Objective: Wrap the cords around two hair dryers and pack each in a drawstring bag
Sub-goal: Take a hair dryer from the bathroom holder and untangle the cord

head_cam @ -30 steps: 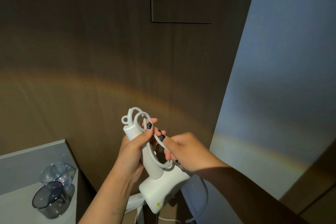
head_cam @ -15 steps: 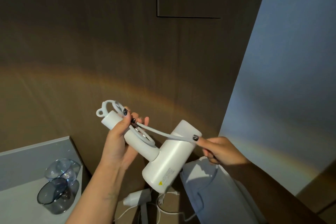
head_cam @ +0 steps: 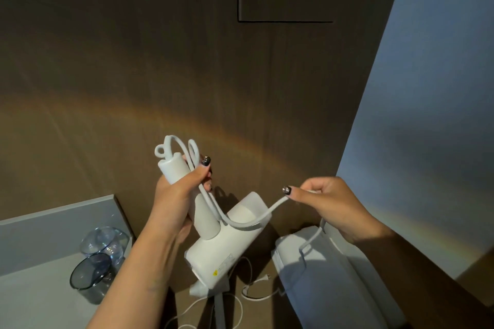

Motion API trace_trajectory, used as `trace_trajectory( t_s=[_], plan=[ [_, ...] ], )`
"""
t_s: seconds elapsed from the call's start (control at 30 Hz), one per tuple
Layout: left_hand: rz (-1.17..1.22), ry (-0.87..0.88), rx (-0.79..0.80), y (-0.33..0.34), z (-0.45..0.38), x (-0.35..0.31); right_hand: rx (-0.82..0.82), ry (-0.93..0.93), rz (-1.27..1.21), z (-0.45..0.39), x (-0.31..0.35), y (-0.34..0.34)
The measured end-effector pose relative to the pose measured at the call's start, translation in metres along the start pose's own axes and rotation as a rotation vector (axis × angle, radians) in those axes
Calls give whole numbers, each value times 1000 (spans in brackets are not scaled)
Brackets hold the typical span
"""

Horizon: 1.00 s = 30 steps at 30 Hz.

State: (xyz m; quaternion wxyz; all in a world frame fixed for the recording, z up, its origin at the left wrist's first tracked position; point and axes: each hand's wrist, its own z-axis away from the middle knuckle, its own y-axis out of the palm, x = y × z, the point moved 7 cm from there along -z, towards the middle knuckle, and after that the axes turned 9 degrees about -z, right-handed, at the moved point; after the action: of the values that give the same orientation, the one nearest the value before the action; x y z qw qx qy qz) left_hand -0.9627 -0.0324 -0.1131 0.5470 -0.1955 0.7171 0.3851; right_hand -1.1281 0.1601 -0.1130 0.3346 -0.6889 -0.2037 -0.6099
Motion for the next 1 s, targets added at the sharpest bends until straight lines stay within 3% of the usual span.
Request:
trace_trajectory(
  t_s=[0.17, 0.4, 0.63, 1.0],
  plan=[
    [-196, -51, -24, 0, 6, 4, -21, 4, 26, 1, 21, 11],
    [-444, -64, 148, 20, 19, 17, 41, 17, -14, 2, 37, 33],
    [-476, -63, 378, 38, 29, 22, 115, -28, -17, 6, 47, 50],
    [-449, -86, 441, 43, 35, 39, 182, -122, 196, 11, 60, 53]
  ],
)
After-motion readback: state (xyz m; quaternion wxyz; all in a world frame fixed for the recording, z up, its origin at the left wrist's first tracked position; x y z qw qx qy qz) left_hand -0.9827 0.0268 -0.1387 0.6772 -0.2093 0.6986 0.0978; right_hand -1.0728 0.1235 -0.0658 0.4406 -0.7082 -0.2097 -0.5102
